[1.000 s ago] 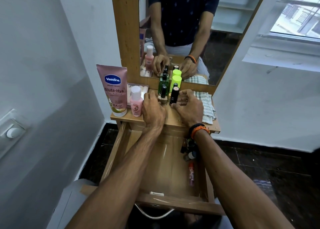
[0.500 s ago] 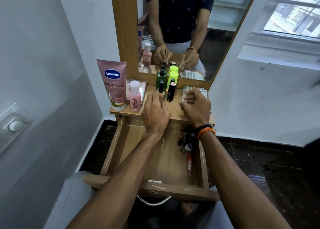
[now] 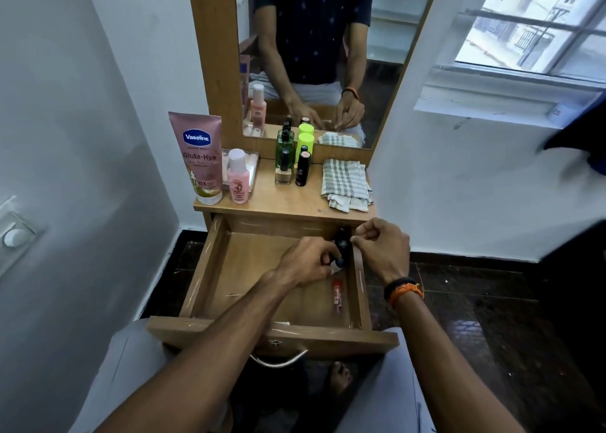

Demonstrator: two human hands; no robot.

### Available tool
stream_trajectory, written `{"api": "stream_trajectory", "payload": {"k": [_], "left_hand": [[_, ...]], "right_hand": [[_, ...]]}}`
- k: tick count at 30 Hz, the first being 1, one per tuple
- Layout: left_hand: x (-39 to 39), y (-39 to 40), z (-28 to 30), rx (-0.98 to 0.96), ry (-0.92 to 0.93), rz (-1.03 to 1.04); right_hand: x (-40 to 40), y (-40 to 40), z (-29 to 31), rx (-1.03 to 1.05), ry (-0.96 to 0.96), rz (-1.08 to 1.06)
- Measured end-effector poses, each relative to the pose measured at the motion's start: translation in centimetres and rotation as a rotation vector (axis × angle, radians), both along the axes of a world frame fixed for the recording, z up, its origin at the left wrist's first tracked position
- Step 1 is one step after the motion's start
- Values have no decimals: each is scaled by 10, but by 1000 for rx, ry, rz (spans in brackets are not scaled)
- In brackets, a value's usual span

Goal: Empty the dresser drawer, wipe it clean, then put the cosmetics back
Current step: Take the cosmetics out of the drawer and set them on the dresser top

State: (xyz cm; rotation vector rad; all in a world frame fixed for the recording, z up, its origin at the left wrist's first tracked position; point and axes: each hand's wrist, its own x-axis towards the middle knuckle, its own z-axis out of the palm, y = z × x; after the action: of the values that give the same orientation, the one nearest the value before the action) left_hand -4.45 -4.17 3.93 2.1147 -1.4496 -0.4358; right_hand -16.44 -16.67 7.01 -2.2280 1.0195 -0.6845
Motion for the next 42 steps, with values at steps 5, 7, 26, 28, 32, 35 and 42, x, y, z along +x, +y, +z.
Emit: {"api": "stream_trajectory", "payload": {"k": [5, 7, 26, 28, 32, 35, 42], "left_hand": [[-8, -11, -8, 16, -85, -11], [-11, -14, -11, -2, -111, 12], [-12, -11, -13, -143, -154, 21], [-11, -8, -12, -137, -116, 0], [-5, 1, -11, -150, -5, 18], [4, 10, -9, -161, 99, 64], [24, 35, -5, -169, 205, 158]], "right_hand": [[-15, 4, -9, -14, 46, 19], [-19, 5, -14, -24, 65, 35], [-28, 16, -30, -27, 134, 85], [-28, 19, -29, -40, 149, 100], [-24, 29, -26, -63, 244, 193], [-16, 42, -31, -122, 398, 238], [8, 63, -41, -179, 624, 182]]}}
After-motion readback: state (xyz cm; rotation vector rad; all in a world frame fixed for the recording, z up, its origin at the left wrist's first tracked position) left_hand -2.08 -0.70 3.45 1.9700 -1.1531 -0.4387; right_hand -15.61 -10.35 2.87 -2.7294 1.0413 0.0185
